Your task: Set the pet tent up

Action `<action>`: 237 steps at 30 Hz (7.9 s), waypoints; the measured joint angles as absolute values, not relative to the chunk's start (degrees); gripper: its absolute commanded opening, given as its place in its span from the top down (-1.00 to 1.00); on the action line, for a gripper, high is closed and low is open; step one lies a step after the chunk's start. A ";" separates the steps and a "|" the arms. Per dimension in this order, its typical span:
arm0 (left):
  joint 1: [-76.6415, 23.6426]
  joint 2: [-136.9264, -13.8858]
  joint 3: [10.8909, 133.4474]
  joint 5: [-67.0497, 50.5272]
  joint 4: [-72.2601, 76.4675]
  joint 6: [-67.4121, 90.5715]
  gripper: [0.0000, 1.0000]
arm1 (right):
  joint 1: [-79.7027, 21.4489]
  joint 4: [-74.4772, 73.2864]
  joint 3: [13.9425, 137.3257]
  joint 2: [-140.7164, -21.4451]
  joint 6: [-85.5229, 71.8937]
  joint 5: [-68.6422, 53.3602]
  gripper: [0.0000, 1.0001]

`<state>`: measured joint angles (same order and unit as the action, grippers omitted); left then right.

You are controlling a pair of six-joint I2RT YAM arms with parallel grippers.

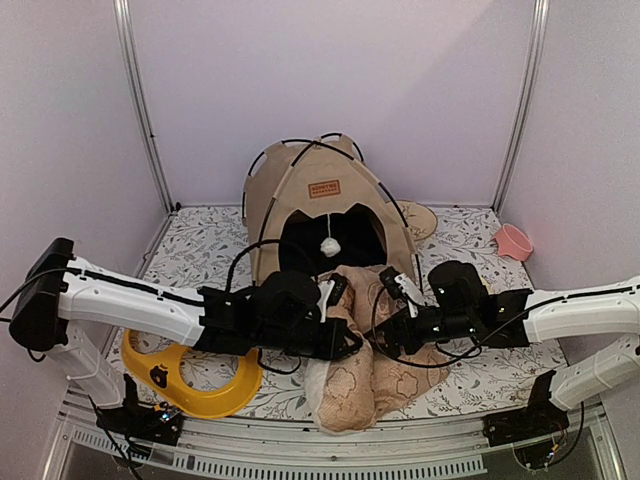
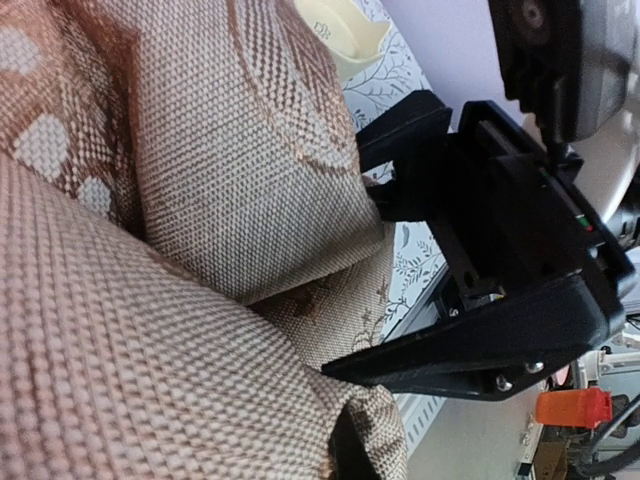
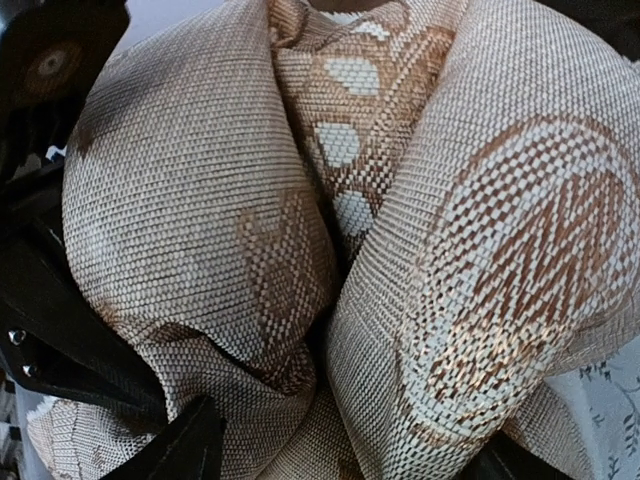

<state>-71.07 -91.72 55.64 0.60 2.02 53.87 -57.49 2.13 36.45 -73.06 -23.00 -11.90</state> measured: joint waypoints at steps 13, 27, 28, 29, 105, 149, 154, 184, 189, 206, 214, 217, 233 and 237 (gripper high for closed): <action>-70.59 -96.36 58.74 0.21 6.63 56.21 1.00 | -48.88 11.44 24.51 -61.17 -32.23 -26.39 -0.90; -69.06 -102.96 64.16 -1.89 7.90 57.30 1.00 | -48.12 12.29 25.21 -66.02 -32.27 -27.73 -0.78; -68.93 -103.26 64.36 -1.98 7.92 57.32 1.00 | -48.53 11.44 25.85 -66.72 -31.97 -26.92 -0.71; -68.79 -103.46 64.40 -2.02 7.92 57.39 1.00 | -49.21 10.31 26.89 -67.75 -31.68 -25.67 -0.61; -44.18 -71.05 46.11 -2.96 -1.87 15.64 1.00 | -44.36 -13.69 78.35 -100.86 -8.75 -23.90 1.00; -43.40 -72.86 46.11 -33.30 3.46 11.11 1.00 | -37.74 -5.23 80.77 -105.80 -33.87 -6.85 1.00; -44.75 -74.74 46.09 -33.85 5.43 11.84 1.00 | -39.81 0.03 76.88 -104.12 -43.42 -2.09 1.00; -47.57 -74.54 41.71 -14.55 12.38 20.01 1.00 | -44.91 -3.95 64.12 -86.28 -31.86 2.20 -0.60; -47.57 -74.78 41.71 -15.11 12.67 20.23 1.00 | -47.77 -7.60 58.85 -86.50 -30.50 -0.69 -0.36; -47.86 -78.89 42.30 -25.36 17.04 19.29 1.00 | -48.80 6.26 72.99 -107.79 -33.21 -11.88 1.00; -47.16 -78.43 42.39 -16.82 14.74 19.81 1.00 | -49.15 13.02 67.57 -111.72 -34.54 -13.28 0.14; -46.37 -77.95 42.37 -14.70 13.98 20.34 1.00 | -49.43 10.48 61.65 -106.85 -33.74 -12.14 -0.18; -45.74 -75.99 42.26 -16.40 12.67 20.53 1.00 | -42.28 -3.29 72.40 -98.00 -25.98 0.19 -0.07; -45.58 -75.72 42.15 -16.69 12.27 19.86 1.00 | -40.64 -4.27 77.69 -110.32 -24.60 2.07 0.05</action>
